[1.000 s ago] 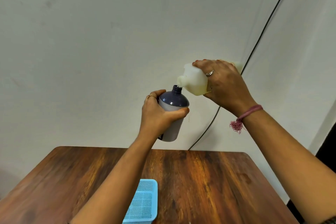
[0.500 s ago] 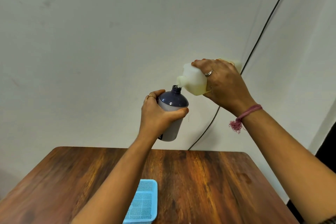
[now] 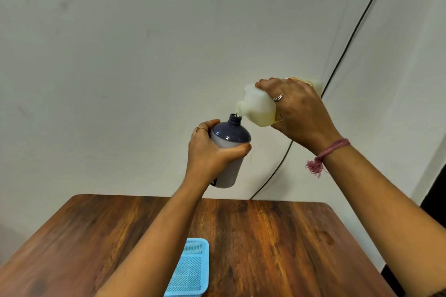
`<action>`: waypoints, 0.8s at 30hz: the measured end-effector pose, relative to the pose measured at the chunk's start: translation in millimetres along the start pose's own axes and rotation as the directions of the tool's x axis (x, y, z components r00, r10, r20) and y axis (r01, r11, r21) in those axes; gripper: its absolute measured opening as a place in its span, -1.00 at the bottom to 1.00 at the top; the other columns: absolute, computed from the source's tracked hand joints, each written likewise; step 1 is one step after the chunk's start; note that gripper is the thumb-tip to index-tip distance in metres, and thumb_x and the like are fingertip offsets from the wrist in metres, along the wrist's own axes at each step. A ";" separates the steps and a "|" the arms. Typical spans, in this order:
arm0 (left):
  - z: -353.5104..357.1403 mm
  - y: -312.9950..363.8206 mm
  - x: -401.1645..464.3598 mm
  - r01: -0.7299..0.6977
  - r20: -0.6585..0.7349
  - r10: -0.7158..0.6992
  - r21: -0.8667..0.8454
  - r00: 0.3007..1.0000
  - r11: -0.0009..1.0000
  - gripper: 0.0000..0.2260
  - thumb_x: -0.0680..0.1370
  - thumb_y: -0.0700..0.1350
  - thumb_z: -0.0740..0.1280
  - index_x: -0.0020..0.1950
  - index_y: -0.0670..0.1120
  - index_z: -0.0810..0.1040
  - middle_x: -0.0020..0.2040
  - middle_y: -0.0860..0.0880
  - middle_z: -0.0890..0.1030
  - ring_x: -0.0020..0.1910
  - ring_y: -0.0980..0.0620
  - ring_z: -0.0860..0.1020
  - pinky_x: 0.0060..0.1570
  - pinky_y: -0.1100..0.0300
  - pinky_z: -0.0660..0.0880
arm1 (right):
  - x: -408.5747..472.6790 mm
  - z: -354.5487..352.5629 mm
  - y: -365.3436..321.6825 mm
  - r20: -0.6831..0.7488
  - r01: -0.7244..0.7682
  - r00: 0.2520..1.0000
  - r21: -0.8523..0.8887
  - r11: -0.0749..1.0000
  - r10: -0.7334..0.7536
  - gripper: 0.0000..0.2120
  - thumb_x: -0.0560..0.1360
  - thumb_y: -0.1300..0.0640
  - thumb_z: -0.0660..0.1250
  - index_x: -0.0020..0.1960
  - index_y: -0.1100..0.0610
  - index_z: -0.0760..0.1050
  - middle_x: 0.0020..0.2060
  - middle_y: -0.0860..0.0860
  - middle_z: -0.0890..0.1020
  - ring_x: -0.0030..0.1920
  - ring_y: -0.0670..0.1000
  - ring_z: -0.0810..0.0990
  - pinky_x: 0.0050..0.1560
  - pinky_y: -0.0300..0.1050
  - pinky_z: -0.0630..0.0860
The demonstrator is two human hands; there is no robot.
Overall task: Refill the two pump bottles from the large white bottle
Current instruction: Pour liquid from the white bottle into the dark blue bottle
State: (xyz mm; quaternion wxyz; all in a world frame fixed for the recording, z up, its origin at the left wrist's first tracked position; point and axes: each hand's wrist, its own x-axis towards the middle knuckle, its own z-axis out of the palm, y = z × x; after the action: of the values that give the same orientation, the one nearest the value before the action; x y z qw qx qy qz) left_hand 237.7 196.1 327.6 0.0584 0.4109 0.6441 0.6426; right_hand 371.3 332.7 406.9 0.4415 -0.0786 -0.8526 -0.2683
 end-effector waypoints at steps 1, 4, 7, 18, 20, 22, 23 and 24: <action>0.2 -0.3 -0.1 0.000 0.000 0.000 0.002 1.000 1.000 -0.18 0.00 0.26 0.46 0.22 0.09 0.36 0.16 0.04 0.49 0.05 0.06 0.54 -0.02 0.10 0.60 | -0.4 0.1 -0.1 0.002 0.001 1.000 0.000 1.000 -0.001 -0.33 0.19 0.26 0.59 0.27 0.21 0.47 0.14 0.16 0.60 0.08 0.21 0.59 0.14 0.11 0.47; 0.4 -0.9 -0.3 0.004 -0.001 -0.004 0.009 1.000 1.000 -0.16 0.00 0.25 0.47 0.24 0.07 0.37 0.16 0.04 0.49 0.05 0.05 0.54 0.00 0.07 0.60 | -1.8 -0.6 -0.3 0.007 0.006 1.000 -0.004 1.000 -0.006 -0.32 0.19 0.26 0.59 0.27 0.21 0.46 0.14 0.16 0.60 0.08 0.21 0.59 0.15 0.11 0.46; 1.5 -1.2 -0.8 0.008 -0.002 -0.008 0.004 1.000 1.000 -0.18 0.00 0.25 0.48 0.22 0.09 0.37 0.16 0.05 0.49 0.05 0.05 0.54 0.01 0.05 0.60 | -2.8 0.4 -0.4 0.011 0.007 1.000 0.002 1.000 -0.007 -0.33 0.19 0.26 0.59 0.27 0.21 0.47 0.14 0.16 0.60 0.09 0.21 0.59 0.15 0.12 0.46; 2.8 -1.1 -0.9 0.004 -0.012 -0.004 0.005 1.000 1.000 -0.20 0.06 0.18 0.52 0.24 0.06 0.37 0.17 0.04 0.49 0.06 0.04 0.54 0.00 0.08 0.60 | -2.7 -0.4 1.9 0.013 0.011 1.000 -0.007 1.000 -0.011 -0.34 0.22 0.24 0.58 0.28 0.20 0.46 0.16 0.14 0.60 0.13 0.20 0.58 0.18 0.10 0.44; 3.2 -1.1 -1.0 0.003 -0.010 -0.003 0.006 1.000 1.000 -0.21 0.06 0.17 0.52 0.24 0.06 0.37 0.17 0.04 0.48 0.07 0.03 0.54 0.00 0.09 0.60 | -2.8 -1.0 2.9 0.012 0.011 1.000 -0.009 1.000 -0.011 -0.34 0.22 0.24 0.58 0.28 0.20 0.46 0.16 0.14 0.60 0.12 0.20 0.58 0.17 0.10 0.44; 3.7 -1.9 -0.8 0.006 -0.010 -0.005 0.007 1.000 1.000 -0.24 0.08 0.15 0.53 0.22 0.07 0.36 0.17 0.04 0.48 0.07 0.03 0.54 0.00 0.08 0.59 | -2.7 -1.2 3.6 0.015 0.015 1.000 -0.012 1.000 -0.015 -0.34 0.22 0.24 0.57 0.29 0.20 0.46 0.17 0.13 0.59 0.13 0.20 0.57 0.18 0.11 0.43; 3.8 -2.2 -0.8 0.004 -0.010 -0.004 0.007 1.000 1.000 -0.24 0.08 0.15 0.53 0.22 0.08 0.36 0.17 0.04 0.48 0.06 0.04 0.54 0.00 0.09 0.59 | -2.7 -1.0 3.9 0.016 0.017 1.000 -0.012 1.000 -0.017 -0.34 0.23 0.24 0.57 0.29 0.20 0.46 0.17 0.13 0.59 0.14 0.20 0.57 0.18 0.11 0.43; 4.0 -2.4 -1.1 0.002 -0.011 -0.002 0.008 1.000 1.000 -0.23 0.07 0.17 0.53 0.22 0.08 0.36 0.17 0.04 0.48 0.06 0.04 0.54 -0.01 0.09 0.59 | -2.6 -0.9 4.1 0.015 0.019 1.000 -0.013 1.000 -0.019 -0.34 0.23 0.24 0.57 0.29 0.20 0.45 0.17 0.13 0.59 0.14 0.20 0.57 0.18 0.11 0.43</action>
State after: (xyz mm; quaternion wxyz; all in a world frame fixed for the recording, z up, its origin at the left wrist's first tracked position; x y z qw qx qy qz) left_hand 239.7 199.0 324.3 0.0536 0.4068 0.6476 0.6421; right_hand 375.1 336.0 406.8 0.4320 -0.0753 -0.8548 -0.2774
